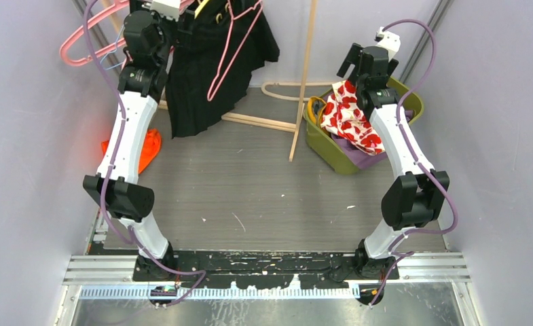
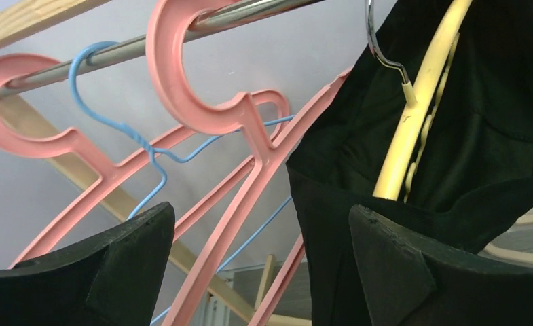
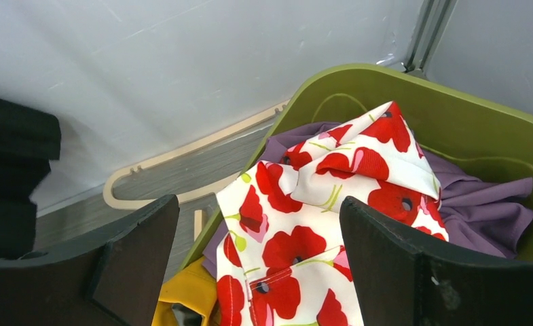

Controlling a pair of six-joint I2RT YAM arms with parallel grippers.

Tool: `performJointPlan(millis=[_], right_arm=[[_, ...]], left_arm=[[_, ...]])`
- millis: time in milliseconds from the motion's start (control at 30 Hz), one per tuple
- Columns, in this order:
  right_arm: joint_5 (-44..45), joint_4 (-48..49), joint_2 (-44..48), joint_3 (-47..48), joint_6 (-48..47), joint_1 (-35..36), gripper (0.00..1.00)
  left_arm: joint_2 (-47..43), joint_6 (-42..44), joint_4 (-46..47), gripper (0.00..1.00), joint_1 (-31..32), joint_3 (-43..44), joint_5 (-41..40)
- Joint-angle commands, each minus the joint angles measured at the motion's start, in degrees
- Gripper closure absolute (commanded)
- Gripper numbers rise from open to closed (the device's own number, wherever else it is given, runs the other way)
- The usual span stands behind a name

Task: Remove the skirt from the hanger
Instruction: Pick up the hanger from the clothesline.

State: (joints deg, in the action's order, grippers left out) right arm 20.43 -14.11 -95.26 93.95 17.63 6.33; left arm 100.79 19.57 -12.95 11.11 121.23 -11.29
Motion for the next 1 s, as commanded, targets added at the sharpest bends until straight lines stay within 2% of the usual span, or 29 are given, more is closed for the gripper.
performJointPlan(millis=[0, 267, 500, 767, 967], right_arm=[[2.07, 3.22, -0.54, 2.30, -2.07, -0.04, 0.07], [1.97, 2.36, -3.51, 5.62, -1.78, -0.09, 0.07], [1.24, 2.08, -5.21, 6.83, -0.49, -0.09, 0.08], [0.94, 2.00, -5.28, 7.03, -0.24, -0.15, 0.08], [0.67, 1.98, -5.35, 7.30, 0.01, -0.09, 0.08]], left_arm=[[0.94, -7.45, 3.12, 0.01, -2.24, 4.26, 5.37], [0.65, -11.11, 2.38, 0.01, -3.04, 4.80, 10.16], [-3.88, -15.06, 0.91, 0.01, -3.20, 4.57, 15.22], [-9.81, -17.00, 0.91, 0.02, -3.20, 0.45, 15.27], [-7.71, -17.95, 1.11, 0.02, -3.19, 0.83, 15.69]])
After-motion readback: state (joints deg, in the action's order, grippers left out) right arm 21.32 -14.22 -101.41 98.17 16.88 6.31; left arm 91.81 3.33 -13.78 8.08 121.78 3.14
